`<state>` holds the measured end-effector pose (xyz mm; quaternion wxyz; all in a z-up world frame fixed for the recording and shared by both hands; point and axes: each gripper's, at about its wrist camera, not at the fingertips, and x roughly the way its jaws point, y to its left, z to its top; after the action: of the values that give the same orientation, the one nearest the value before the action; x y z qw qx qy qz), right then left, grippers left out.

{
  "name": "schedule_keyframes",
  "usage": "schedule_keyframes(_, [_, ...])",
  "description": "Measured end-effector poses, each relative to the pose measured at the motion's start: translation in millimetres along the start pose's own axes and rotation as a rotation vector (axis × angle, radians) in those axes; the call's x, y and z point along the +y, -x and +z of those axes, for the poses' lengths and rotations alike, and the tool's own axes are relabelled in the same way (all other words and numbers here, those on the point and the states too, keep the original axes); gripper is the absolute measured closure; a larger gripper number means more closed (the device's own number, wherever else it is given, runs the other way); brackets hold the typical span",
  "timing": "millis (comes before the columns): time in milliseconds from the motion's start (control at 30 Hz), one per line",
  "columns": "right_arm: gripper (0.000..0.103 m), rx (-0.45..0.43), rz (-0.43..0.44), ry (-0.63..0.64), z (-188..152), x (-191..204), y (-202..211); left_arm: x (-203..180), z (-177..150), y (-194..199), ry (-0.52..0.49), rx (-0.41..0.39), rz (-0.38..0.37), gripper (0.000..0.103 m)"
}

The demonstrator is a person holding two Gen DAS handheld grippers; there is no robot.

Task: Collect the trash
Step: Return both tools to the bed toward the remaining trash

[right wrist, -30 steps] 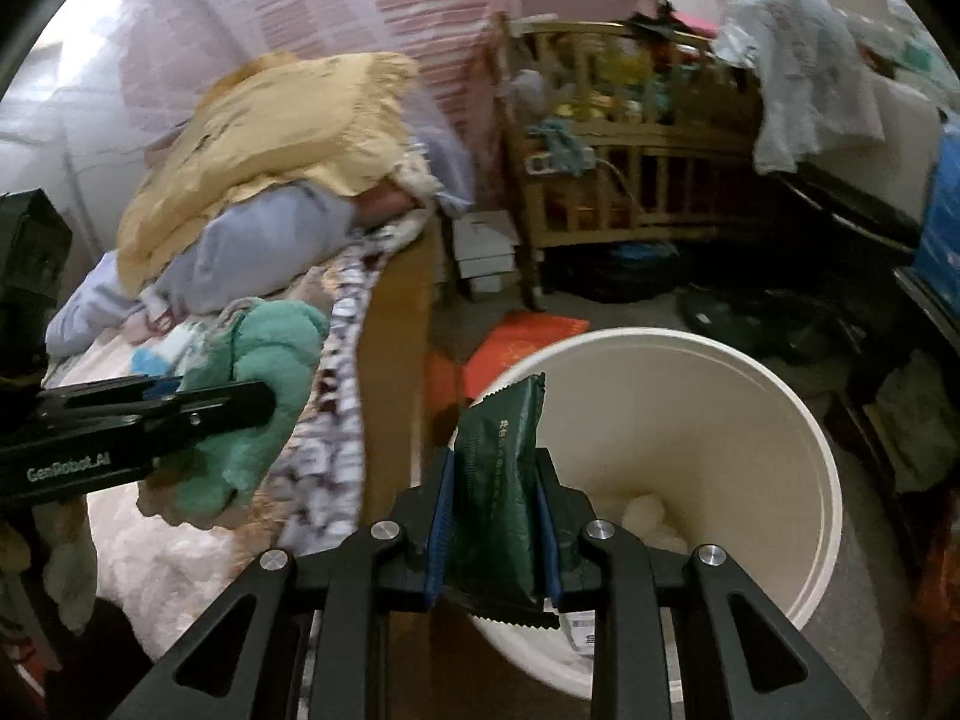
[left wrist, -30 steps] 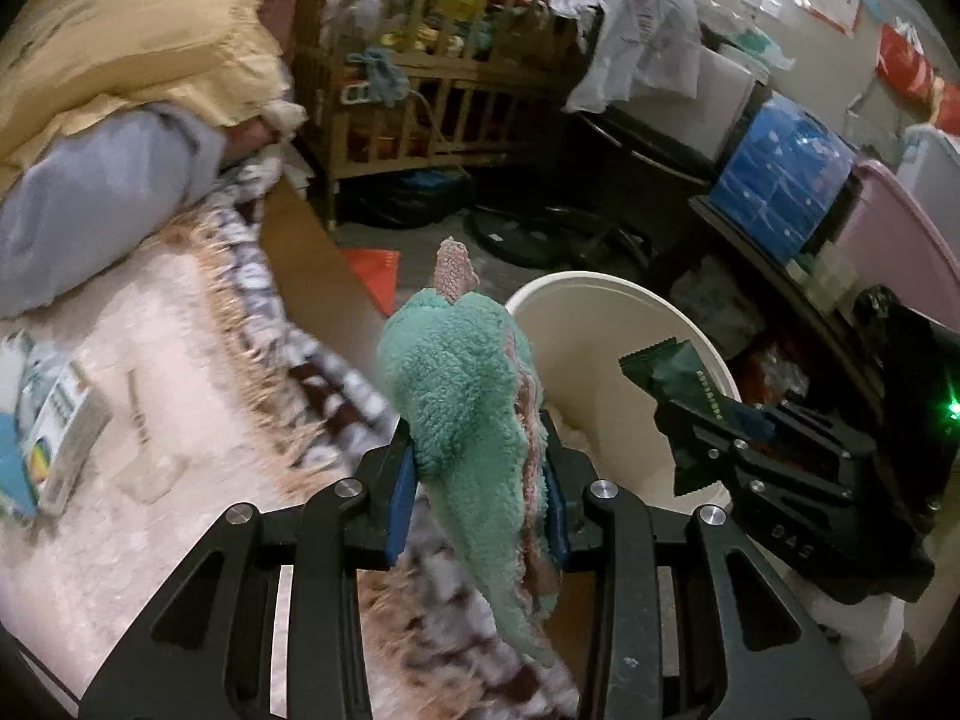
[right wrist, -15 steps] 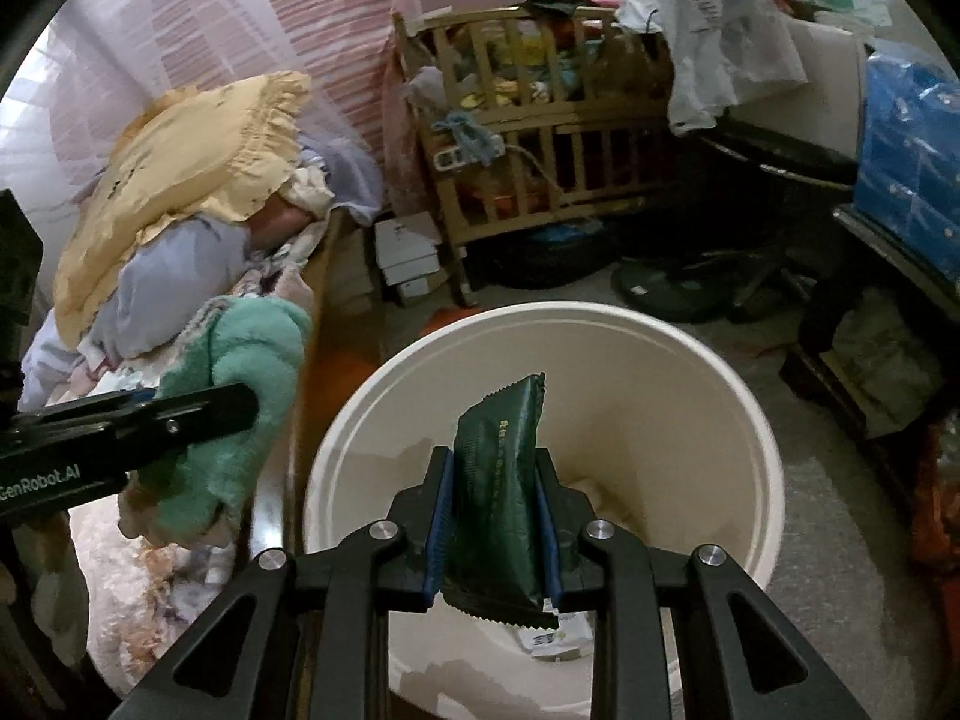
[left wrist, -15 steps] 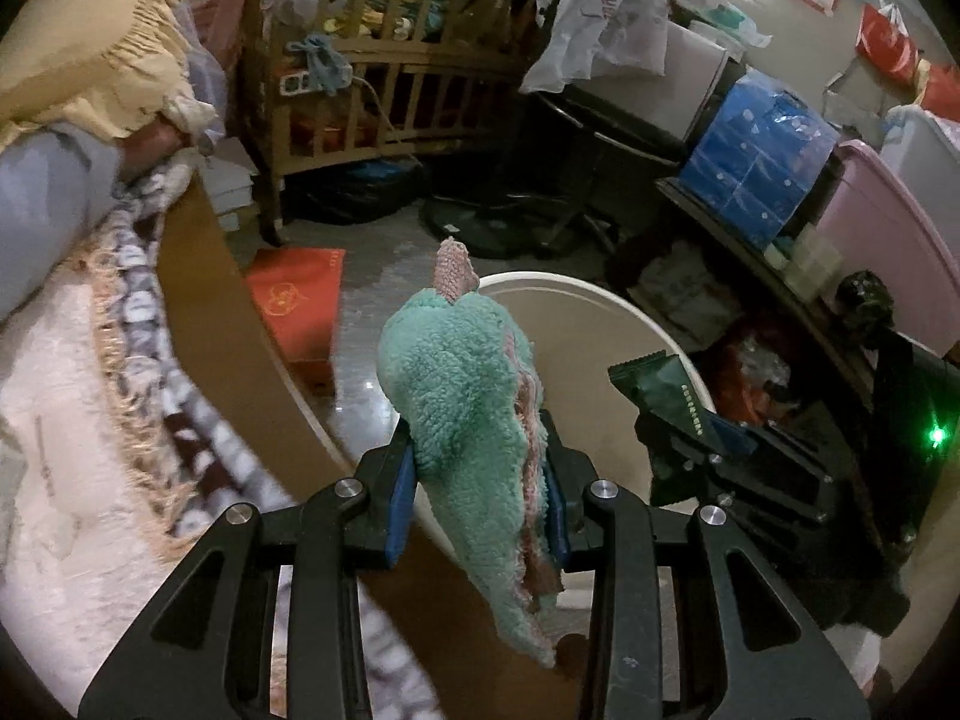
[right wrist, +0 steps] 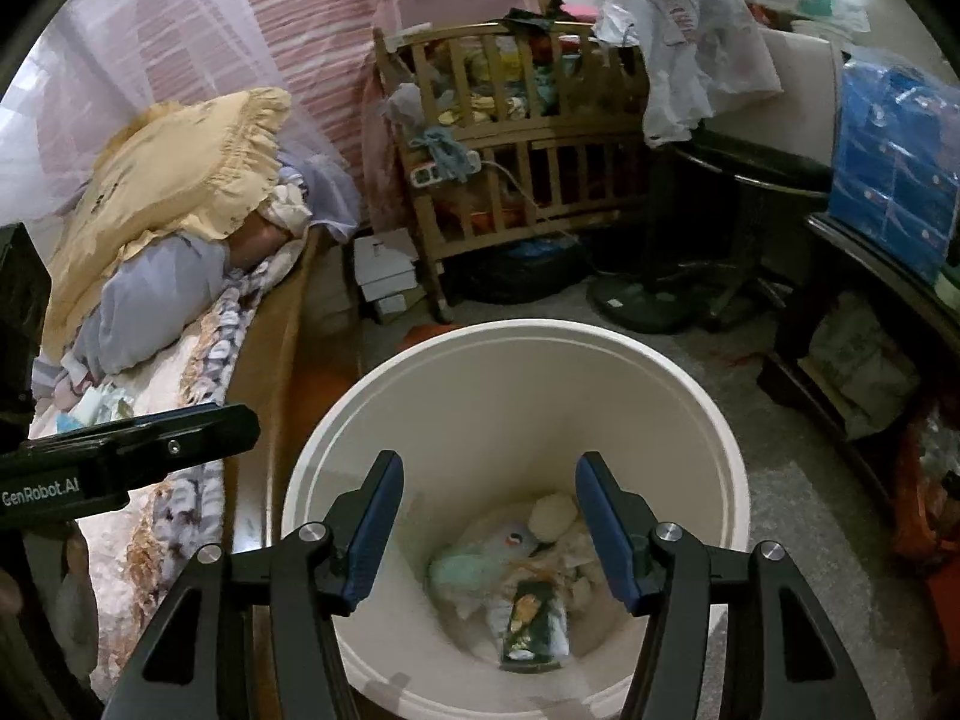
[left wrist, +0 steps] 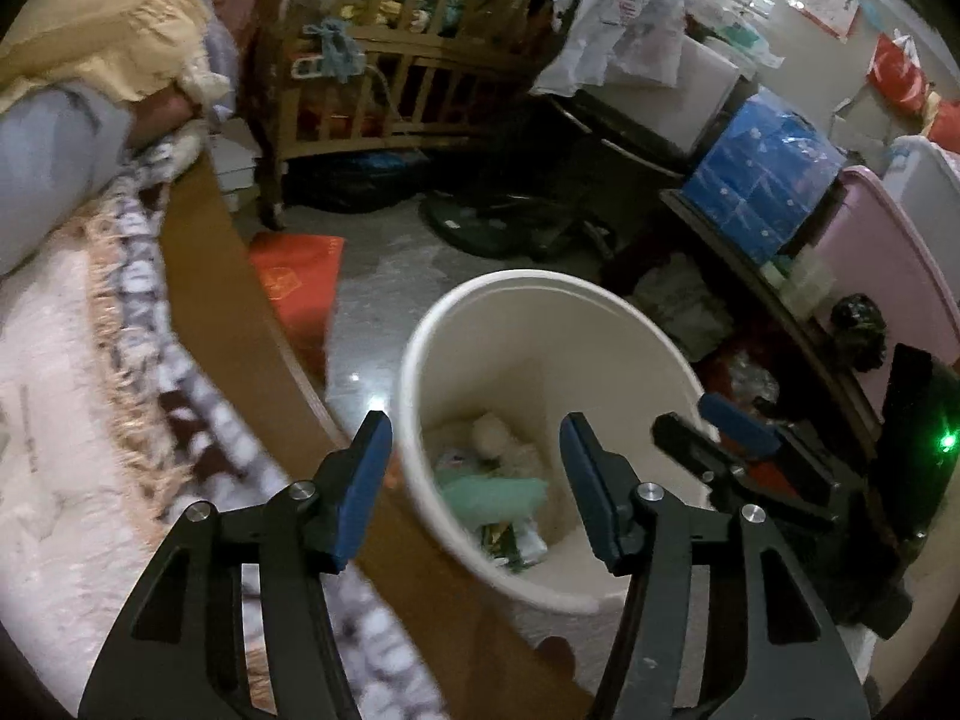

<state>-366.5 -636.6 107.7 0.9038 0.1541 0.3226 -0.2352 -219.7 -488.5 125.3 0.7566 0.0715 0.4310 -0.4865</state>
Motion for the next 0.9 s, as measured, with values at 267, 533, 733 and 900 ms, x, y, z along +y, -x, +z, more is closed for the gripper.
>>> schedule_keyframes(267, [0.045,-0.013,0.051,0.065,-4.8,25.6,1.1,30.7,-14.9,28.7,0.003,-0.031,0.133,0.046])
schedule_keyframes(533, [0.041,0.008,0.139,0.11,-14.2,62.2,0.7,60.0,-29.1,62.7,-0.009,-0.068,0.233,0.046])
schedule_keyframes(733, [0.04,0.034,0.213,0.162,-21.0,104.5,-0.1,88.4,-39.4,90.6,0.024,-0.095,0.291,0.046])
schedule_keyframes(900, [0.035,0.041,0.276,0.186,-27.0,140.7,0.7,111.6,-48.6,107.9,0.06,-0.102,0.332,0.046])
